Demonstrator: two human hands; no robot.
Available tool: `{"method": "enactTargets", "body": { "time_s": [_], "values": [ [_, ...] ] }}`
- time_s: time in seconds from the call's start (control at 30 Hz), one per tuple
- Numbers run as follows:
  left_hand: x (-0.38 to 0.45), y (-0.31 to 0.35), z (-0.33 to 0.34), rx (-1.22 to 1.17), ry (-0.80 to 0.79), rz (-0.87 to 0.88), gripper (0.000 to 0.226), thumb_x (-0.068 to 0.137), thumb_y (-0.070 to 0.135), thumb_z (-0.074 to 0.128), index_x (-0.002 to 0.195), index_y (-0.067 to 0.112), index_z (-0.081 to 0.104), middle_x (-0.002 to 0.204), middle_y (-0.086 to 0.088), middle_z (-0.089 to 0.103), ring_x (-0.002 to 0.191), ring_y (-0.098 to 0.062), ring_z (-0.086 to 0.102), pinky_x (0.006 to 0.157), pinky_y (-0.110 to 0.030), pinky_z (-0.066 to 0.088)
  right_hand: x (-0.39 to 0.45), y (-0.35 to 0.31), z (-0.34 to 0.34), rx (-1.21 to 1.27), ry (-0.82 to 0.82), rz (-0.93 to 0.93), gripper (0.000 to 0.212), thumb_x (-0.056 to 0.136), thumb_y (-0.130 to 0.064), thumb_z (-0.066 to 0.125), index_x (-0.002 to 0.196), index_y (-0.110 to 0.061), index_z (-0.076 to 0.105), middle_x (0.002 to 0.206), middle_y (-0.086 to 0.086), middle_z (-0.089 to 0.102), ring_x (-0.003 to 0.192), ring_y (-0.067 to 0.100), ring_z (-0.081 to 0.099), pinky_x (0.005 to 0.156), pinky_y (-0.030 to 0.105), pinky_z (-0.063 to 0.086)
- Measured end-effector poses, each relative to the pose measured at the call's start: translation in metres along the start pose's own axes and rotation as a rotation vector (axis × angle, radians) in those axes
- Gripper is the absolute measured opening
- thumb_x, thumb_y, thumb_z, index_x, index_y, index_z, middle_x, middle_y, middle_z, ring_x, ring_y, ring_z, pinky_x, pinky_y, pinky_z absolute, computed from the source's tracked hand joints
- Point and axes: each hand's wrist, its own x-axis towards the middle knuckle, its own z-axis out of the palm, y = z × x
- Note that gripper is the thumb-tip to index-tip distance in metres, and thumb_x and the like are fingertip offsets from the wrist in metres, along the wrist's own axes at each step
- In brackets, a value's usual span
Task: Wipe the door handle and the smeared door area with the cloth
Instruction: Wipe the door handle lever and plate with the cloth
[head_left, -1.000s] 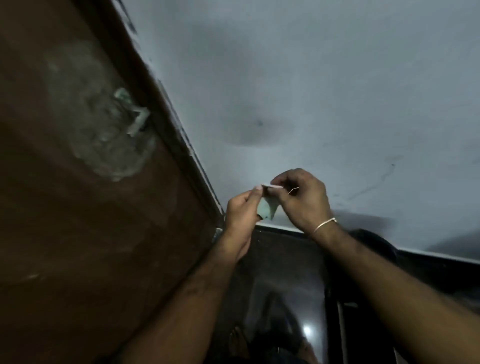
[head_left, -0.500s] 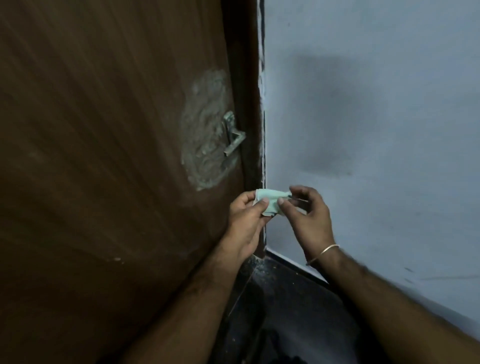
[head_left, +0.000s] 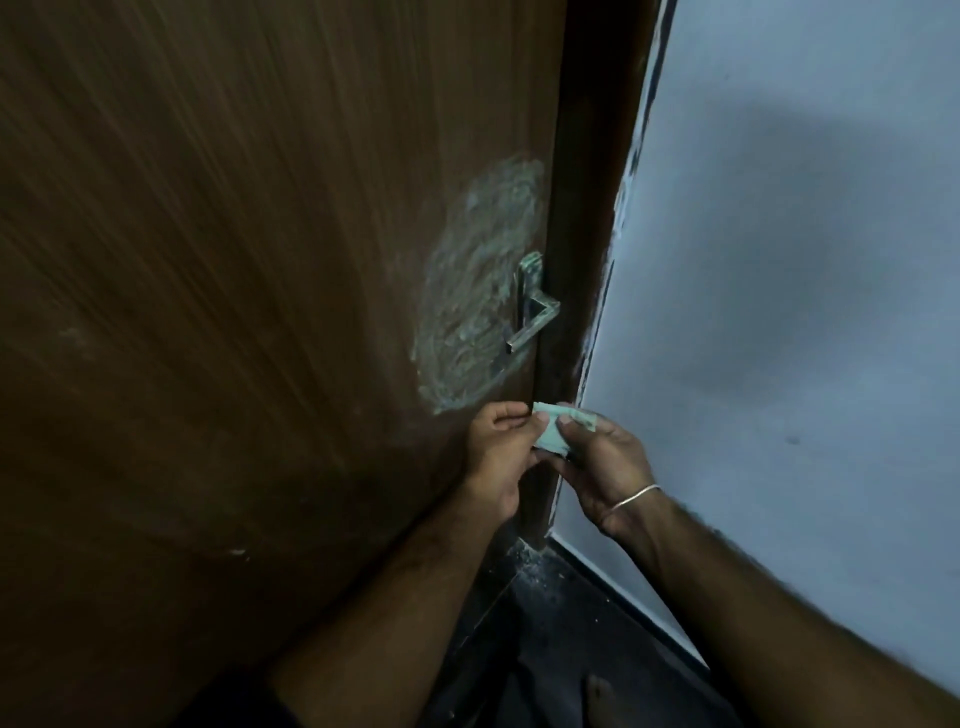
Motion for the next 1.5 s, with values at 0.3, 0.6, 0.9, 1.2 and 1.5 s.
{"method": "enactTargets", "body": {
  "time_s": [0.3, 0.6, 0.9, 1.2, 1.5],
  "values": [
    [0.067, 0.023, 0.037, 0.225, 0.383, 0.118, 0.01, 0.091, 0.021, 0.064, 0.1, 0.016, 0.064, 0.094, -0.009, 0.069, 0.085, -0.024, 0.067, 0.079, -0.039, 0.059, 0.104, -0.063, 0.006, -0.557, 0.286, -0.345, 0.02, 0.083, -0.01, 0.068, 0.102, -0.013, 0.074, 0.099, 0.009, 0.074, 0.09, 0.023, 0.07, 0.088, 0.042, 0.057],
    [0.08, 0.022, 0.053, 0.161, 0.509, 0.188, 0.026, 0.094, 0.029, 0.059, 0.073, 0.019, 0.07, 0.069, -0.002, 0.067, 0.064, -0.016, 0.061, 0.063, -0.032, 0.051, 0.147, -0.086, 0.024, -1.176, -0.256, -1.033, 0.04, 0.083, 0.005, 0.055, 0.119, -0.006, 0.066, 0.126, 0.012, 0.065, 0.123, 0.024, 0.056, 0.112, 0.037, 0.039],
    [0.083, 0.022, 0.044, 0.109, 0.426, 0.196, 0.017, 0.095, 0.023, 0.06, 0.082, 0.016, 0.069, 0.078, -0.003, 0.071, 0.072, -0.014, 0.066, 0.065, -0.029, 0.055, 0.146, -0.072, 0.01, -1.417, -0.534, -0.957, 0.048, 0.093, -0.022, 0.042, 0.139, -0.009, 0.046, 0.149, 0.009, 0.042, 0.145, 0.022, 0.026, 0.119, 0.036, 0.007],
    [0.087, 0.03, 0.033, 0.131, 0.352, 0.163, 0.016, 0.093, 0.017, 0.063, 0.078, 0.014, 0.066, 0.074, -0.005, 0.067, 0.068, -0.013, 0.062, 0.065, -0.026, 0.053, 0.162, -0.098, 0.019, -1.554, -0.443, -1.102, 0.028, 0.083, 0.002, 0.062, 0.109, -0.003, 0.07, 0.113, 0.016, 0.066, 0.104, 0.034, 0.057, 0.09, 0.037, 0.047],
    [0.092, 0.036, 0.031, 0.128, 0.335, 0.143, 0.02, 0.095, 0.011, 0.06, 0.075, 0.012, 0.065, 0.07, -0.006, 0.064, 0.062, -0.013, 0.059, 0.058, -0.02, 0.051, 0.152, -0.096, 0.032, -1.602, -0.487, -1.12, 0.026, 0.079, 0.001, 0.066, 0.103, -0.007, 0.073, 0.104, 0.012, 0.071, 0.097, 0.03, 0.059, 0.082, 0.034, 0.047]
  ]
}}
